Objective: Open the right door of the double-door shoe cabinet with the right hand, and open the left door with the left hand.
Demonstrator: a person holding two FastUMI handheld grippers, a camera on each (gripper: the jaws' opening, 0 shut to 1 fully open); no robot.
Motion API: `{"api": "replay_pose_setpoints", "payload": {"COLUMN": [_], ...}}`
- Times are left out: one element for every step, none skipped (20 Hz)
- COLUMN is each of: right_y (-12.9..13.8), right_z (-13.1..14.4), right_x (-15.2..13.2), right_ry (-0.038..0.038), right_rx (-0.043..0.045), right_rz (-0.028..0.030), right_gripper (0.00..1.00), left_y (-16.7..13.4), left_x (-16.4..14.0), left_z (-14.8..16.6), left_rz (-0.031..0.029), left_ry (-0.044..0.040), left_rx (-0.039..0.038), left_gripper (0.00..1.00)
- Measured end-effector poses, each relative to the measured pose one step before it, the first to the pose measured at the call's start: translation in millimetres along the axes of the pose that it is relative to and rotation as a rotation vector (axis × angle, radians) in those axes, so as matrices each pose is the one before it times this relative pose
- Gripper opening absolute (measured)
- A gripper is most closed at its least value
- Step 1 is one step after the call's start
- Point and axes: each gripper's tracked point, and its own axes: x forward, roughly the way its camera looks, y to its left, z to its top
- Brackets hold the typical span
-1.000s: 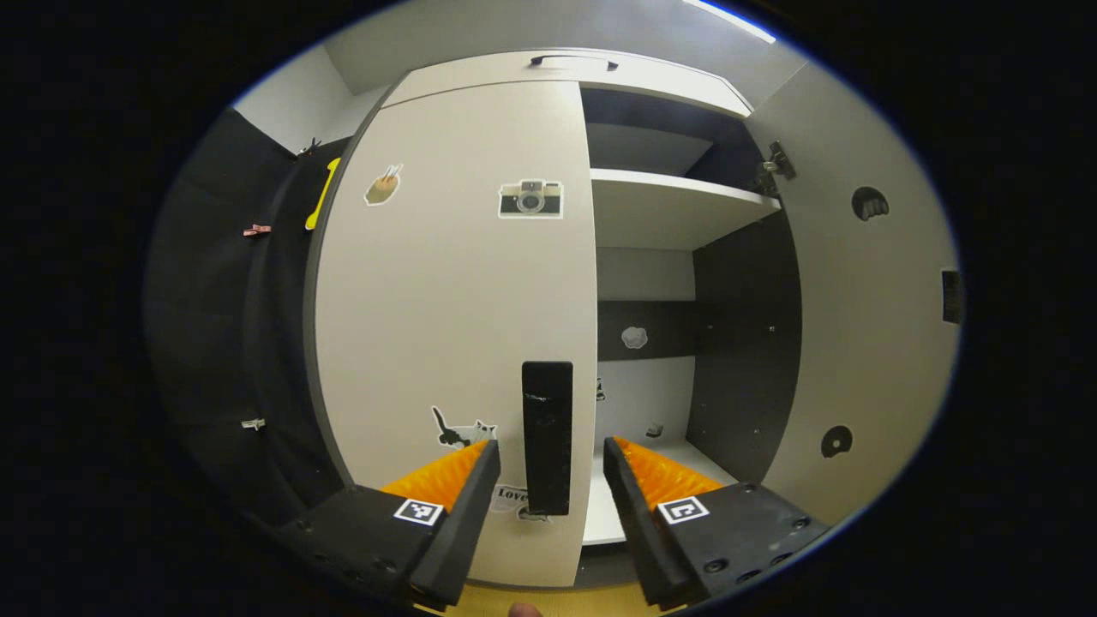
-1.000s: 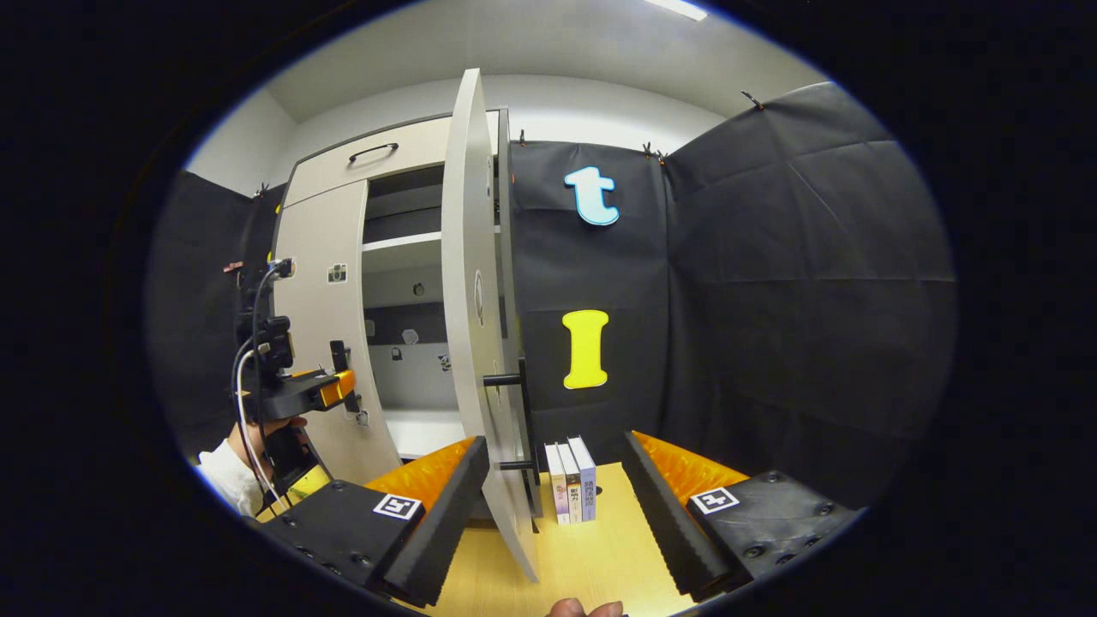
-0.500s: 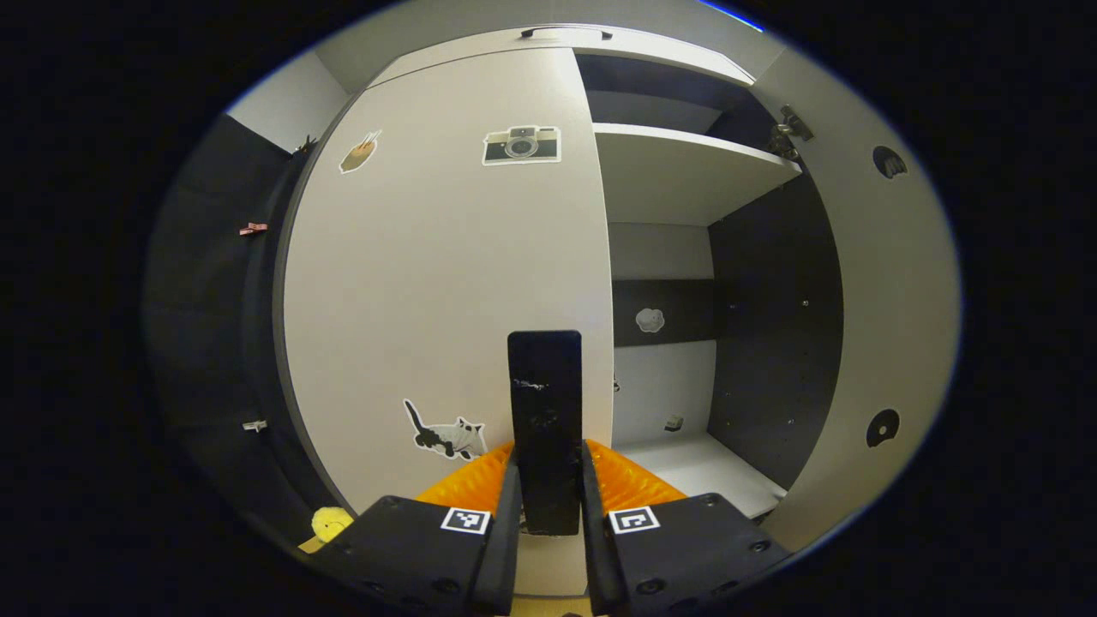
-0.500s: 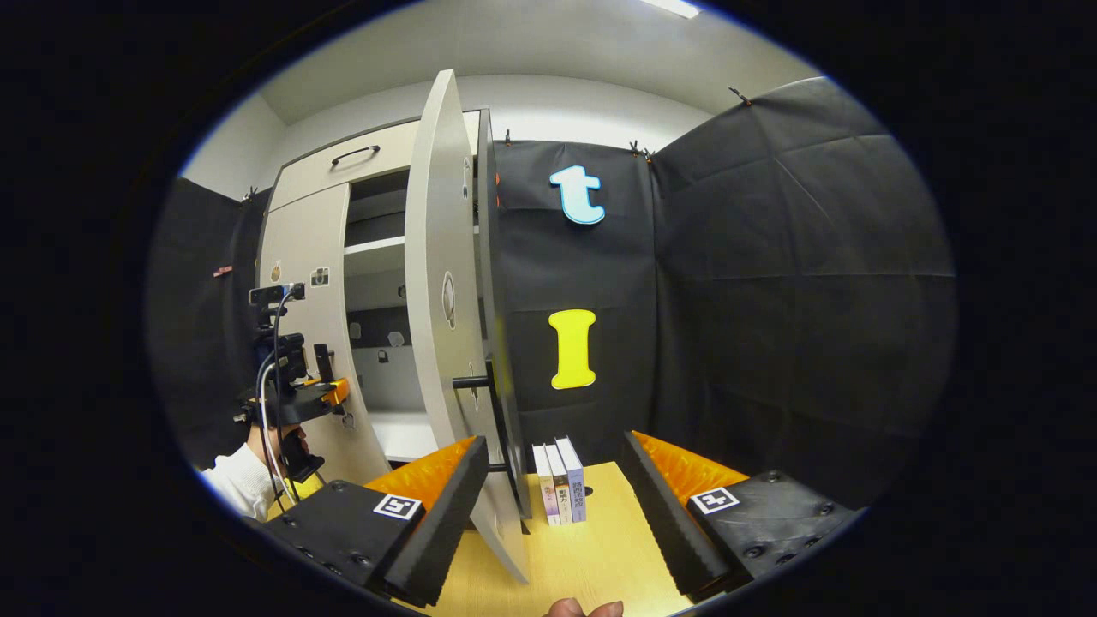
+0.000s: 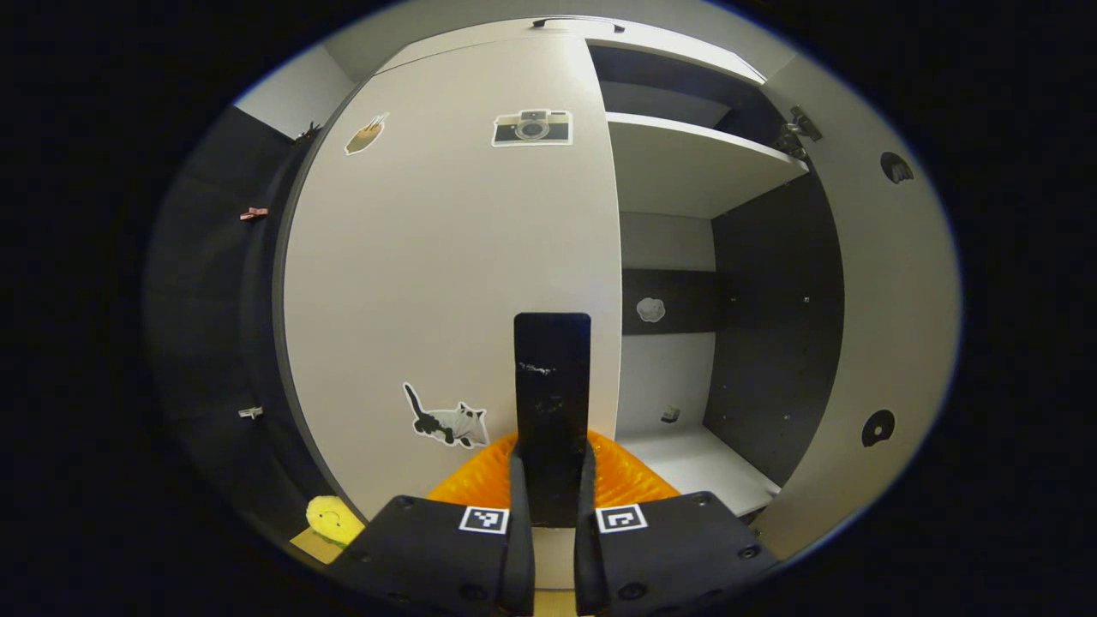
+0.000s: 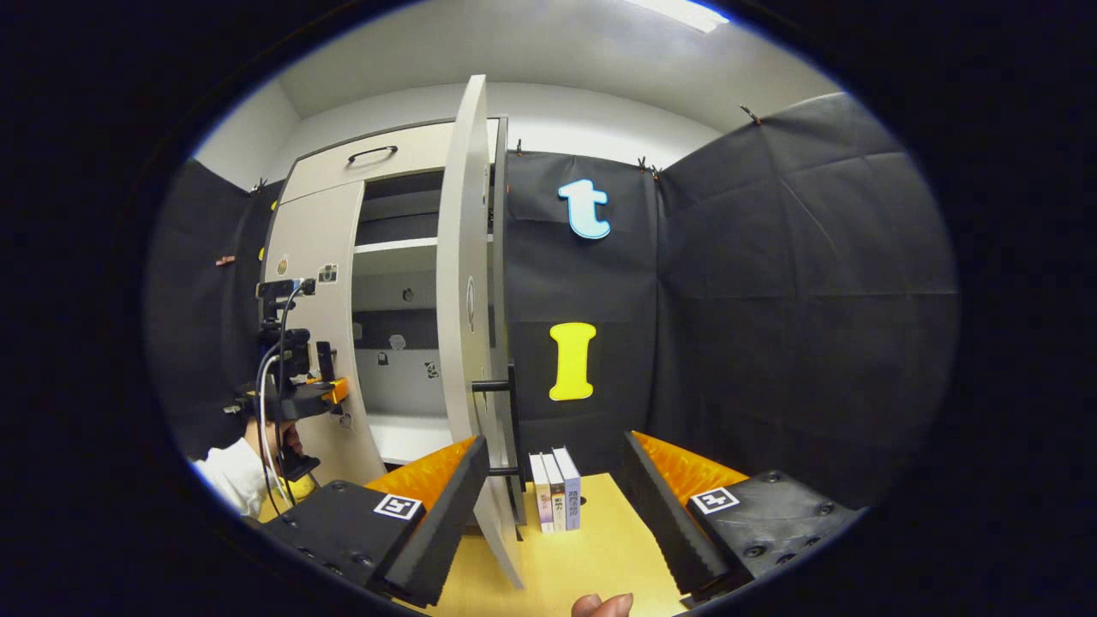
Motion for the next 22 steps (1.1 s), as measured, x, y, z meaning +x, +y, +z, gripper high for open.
{"api": "replay_pose_setpoints", "payload": {"right_y": [1.03, 1.05, -1.69, -0.44, 2.24, 2.31, 1.76, 2.09, 3.82, 5.07, 9.0, 10.9, 15.59, 10.89, 6.96, 8.85, 6.17, 7.54, 5.67, 6.83, 3.17, 3.14], "right_z": [1.2, 1.94, -0.18, 0.83, 0.14, -0.51, -0.18, -0.46, 0.7, -0.18, -0.22, 0.28, -0.71, -0.49, 0.46, 0.74, -0.19, 0.65, -0.49, -1.43, -2.12, -2.81], "right_x": [-2.58, -0.22, 2.58, 0.88, -0.76, -0.58, -0.42, -0.47, -1.81, -1.97, -4.19, -3.79, -5.07, -2.04, -1.24, -1.61, -1.49, -1.43, -0.89, -0.03, 2.26, 2.13], "right_ry": [-0.00213, -0.00758, -0.00389, -0.00275, -0.00127, -0.00198, 0.00025, 0.00128, -0.00077, -0.0003, -0.00036, -0.00242, -0.00214, -0.0027, -0.00157, -0.00267, -0.00348, -0.00207, -0.00034, 0.00598, 0.00721, 0.00781], "right_rx": [-0.0058, -0.00743, -0.00578, 0.00136, 0.00581, 0.00628, 0.00333, 0.00018, -0.00115, -0.00209, -0.00616, -0.00826, -0.00818, -0.00855, -0.00745, -0.00362, 0.00512, 0.01203, 0.01639, 0.01667, 0.01277, 0.00919], "right_rz": [0.00403, 0.00291, -0.0082, -0.00499, -0.00182, -0.00101, 0.0006, 0.00158, 0.00757, 0.01015, 0.0054, 0.009, 0.00718, 0.00416, 0.00613, 0.0086, 0.00539, 0.00576, 0.00628, 0.00526, 0.0026, -0.0015], "right_gripper": [0.98, 0.98, 0.99, 0.98, 1.0, 1.0, 1.0, 1.0, 1.0, 1.0, 1.0, 1.0, 1.0, 0.98, 0.98, 0.94, 0.97, 0.97, 0.97, 0.96, 0.97, 0.96], "left_y": [0.53, 1.12, 1.14, 1.41, 0.87, 1.2, 2.81, 4.76, 6.41, 5.88, 5.94, 4.72, 4.07, 4.7, 5.31, 4.35, 3.37, 5.08, 4.8, 5.78, 4.35, 4.18], "left_x": [-3.76, -5.58, -6.83, -5.8, -6.57, -6.59, -7.8, -9.57, -8.21, -6.29, -6.04, -4.29, -5.76, -5.54, -5.1, -4.67, -4.67, -5.62, -7.35, -5.48, -4.17, -3.79], "left_z": [1.18, 0.97, 1.74, 0.57, 2.0, 1.98, 0.27, -1.35, -3.62, -2.78, -1.18, 0.2, -0.32, 0.38, 1.72, 0.42, -0.92, -0.57, -1.63, -0.7, 0.21, -1.06], "left_rz": [-0.01279, -0.01092, -0.0079, -0.00688, -0.00652, -0.00803, -0.00747, -0.00821, -0.00857, -0.00592, -0.00425, -0.00401, -0.00166, -0.00136, 0.00113, 0.002, 0.00127, 0.00029, 0.00008, -0.00219, -0.00456, -0.00672], "left_ry": [-0.00005, -0.00026, -0.00309, -0.0034, 0.00161, 0.00078, 0.00207, 0.00122, 0.00329, 0.00523, 0.00225, 0.00042, -0.00045, -0.00025, -0.00046, 0.00103, 0.00066, 0.0007, -0.00002, 0.0016, -0.00091, 0.002], "left_rx": [-0.00839, 0.00337, 0.00457, 0.00079, -0.00282, -0.00254, -0.00356, -0.00229, 0.00027, 0.00074, 0.0028, -0.00121, -0.00534, -0.00224, 0.00096, 0.00232, -0.00095, -0.00485, -0.00529, -0.00319, -0.00274, -0.00116], "left_gripper": [0.22, 0.22, 0.23, 0.22, 0.22, 0.22, 0.23, 0.22, 0.22, 0.22, 0.22, 0.22, 0.21, 0.21, 0.18, 0.18, 0.21, 0.18, 0.17, 0.17, 0.2, 0.2]}}
